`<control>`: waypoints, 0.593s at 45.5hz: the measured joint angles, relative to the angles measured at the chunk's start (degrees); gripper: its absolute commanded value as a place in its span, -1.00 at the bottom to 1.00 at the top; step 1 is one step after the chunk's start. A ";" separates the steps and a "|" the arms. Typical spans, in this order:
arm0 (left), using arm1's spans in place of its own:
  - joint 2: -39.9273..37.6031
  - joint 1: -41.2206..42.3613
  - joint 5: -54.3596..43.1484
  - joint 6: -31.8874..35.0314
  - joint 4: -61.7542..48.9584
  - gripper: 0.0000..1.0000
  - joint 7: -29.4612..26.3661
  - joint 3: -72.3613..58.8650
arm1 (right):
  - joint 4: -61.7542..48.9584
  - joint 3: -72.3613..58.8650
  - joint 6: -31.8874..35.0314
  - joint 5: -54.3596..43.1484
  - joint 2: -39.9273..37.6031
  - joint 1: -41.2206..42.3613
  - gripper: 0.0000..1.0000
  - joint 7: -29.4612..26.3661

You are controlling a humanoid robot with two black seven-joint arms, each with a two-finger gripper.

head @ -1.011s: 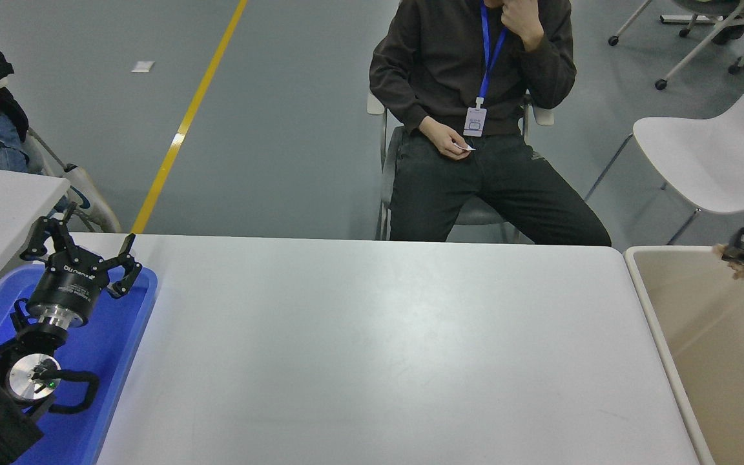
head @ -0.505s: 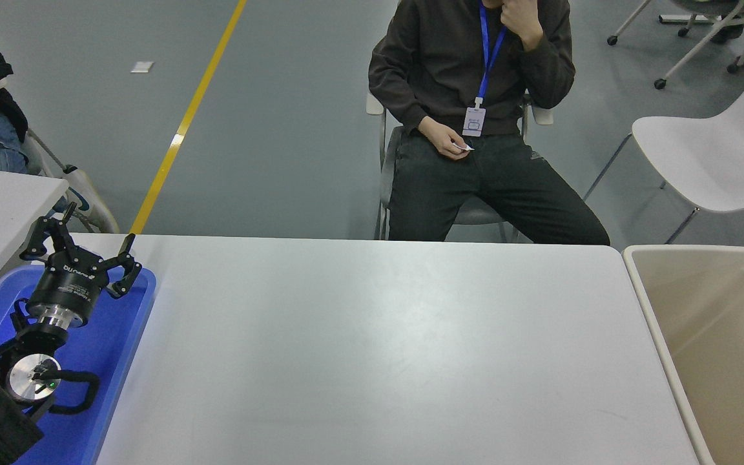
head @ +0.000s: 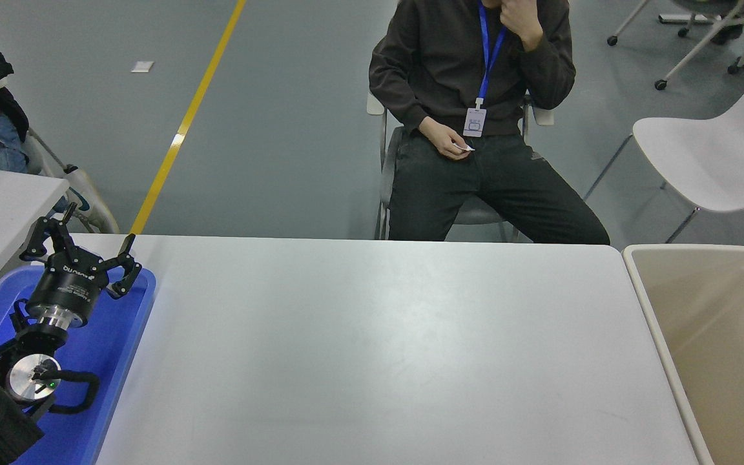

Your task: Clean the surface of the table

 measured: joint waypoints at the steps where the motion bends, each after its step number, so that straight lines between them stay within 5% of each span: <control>1: 0.00 0.00 0.00 0.00 0.00 1.00 0.00 0.00 | -0.79 -0.24 -0.28 0.00 0.56 -0.04 -1.00 0.17; 27: 0.00 0.00 -0.03 0.00 0.00 1.00 0.00 0.00 | -10.59 -5.45 -8.35 0.16 11.44 -0.41 -1.00 1.85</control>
